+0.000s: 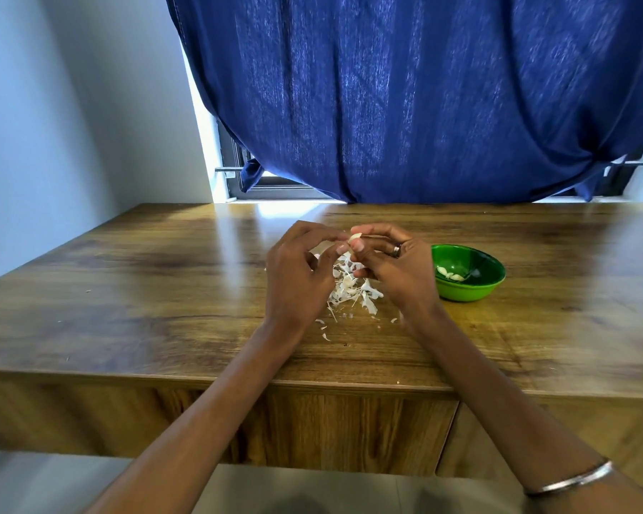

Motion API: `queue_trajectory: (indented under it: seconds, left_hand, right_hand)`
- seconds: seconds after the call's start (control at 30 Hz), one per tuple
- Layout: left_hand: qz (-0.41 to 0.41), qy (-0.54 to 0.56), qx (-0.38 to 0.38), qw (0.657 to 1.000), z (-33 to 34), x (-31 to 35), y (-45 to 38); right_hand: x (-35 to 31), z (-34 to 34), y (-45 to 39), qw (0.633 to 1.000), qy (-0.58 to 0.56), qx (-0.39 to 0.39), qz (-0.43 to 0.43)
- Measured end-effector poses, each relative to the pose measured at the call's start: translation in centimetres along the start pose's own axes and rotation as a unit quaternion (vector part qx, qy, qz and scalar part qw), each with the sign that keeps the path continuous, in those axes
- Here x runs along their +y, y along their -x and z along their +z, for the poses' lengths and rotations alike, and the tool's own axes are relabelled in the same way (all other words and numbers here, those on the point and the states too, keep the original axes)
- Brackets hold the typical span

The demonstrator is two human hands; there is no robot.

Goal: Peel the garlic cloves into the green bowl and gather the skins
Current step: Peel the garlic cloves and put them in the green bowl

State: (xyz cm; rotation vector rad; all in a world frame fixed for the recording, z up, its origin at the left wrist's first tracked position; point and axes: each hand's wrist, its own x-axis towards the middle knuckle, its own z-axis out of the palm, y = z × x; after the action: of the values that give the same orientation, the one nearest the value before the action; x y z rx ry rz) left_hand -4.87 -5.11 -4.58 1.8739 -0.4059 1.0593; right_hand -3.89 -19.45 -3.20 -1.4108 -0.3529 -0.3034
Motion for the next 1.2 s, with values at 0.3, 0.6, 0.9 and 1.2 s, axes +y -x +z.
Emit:
queue_trajectory:
  seconds: [0.3, 0.6, 0.9, 1.2]
  left_hand:
    - [-0.108, 0.085, 0.005, 0.991, -0.5, 0.8, -0.2]
    - [-0.034, -0.008, 0.061, 0.998, -0.3, 0.2, -0.1]
    - [0.058, -0.063, 0.057, 0.995, -0.1, -0.4, -0.1]
    - [0.056, -0.049, 0.043, 0.996, -0.1, -0.1, 0.0]
  right_hand:
    - [0.0, -0.1, 0.0, 1.0, 0.001, -0.011, 0.01]
    - [0.3, 0.0, 0.0, 0.998, 0.055, -0.026, -0.011]
    - [0.3, 0.1, 0.1, 0.997, 0.076, -0.025, -0.015]
    - [-0.1, 0.3, 0.3, 1.0, 0.024, -0.015, 0.009]
